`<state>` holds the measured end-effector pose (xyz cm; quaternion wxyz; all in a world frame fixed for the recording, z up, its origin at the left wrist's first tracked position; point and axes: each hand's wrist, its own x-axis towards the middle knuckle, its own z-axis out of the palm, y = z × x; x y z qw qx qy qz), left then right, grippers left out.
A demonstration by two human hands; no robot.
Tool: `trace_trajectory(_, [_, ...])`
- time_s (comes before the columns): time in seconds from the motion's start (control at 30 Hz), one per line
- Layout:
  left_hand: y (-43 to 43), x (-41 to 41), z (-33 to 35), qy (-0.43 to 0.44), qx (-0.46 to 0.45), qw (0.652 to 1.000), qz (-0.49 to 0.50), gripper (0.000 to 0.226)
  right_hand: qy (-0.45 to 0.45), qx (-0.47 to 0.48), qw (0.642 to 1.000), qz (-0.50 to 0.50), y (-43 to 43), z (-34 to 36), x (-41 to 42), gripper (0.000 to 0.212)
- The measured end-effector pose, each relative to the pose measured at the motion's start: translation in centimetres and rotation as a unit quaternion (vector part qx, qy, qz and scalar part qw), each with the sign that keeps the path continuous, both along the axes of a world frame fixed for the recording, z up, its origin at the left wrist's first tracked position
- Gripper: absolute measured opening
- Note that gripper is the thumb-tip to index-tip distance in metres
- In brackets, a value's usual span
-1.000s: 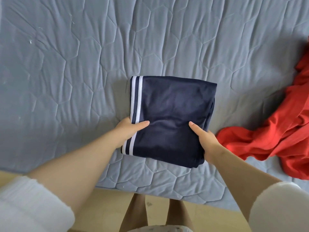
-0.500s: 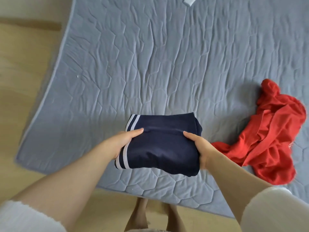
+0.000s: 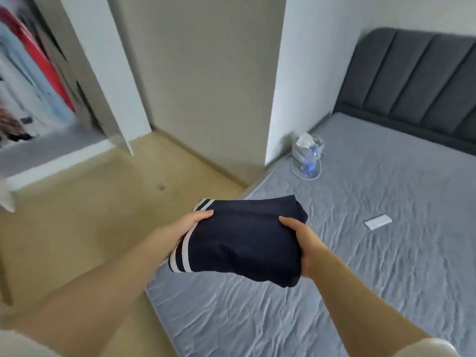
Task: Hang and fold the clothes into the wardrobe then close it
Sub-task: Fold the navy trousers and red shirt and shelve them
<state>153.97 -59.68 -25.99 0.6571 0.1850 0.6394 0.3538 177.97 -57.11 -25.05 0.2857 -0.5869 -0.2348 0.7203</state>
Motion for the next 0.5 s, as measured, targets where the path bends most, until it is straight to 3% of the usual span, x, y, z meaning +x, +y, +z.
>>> trace_trajectory(0.2, [-2.7, -14.9, 8.7, 0.033, 0.118, 0.986, 0.116, 0.022, 0.031, 0.083, 0.986, 0.142, 2.7, 8.9, -15.1, 0.029])
trace_trajectory(0.5, [-9.6, -39.0, 16.6, 0.143, 0.170, 0.937, 0.268, 0.023, 0.065, 0.163, 0.941, 0.290, 3.5, 15.2, -43.4, 0.030])
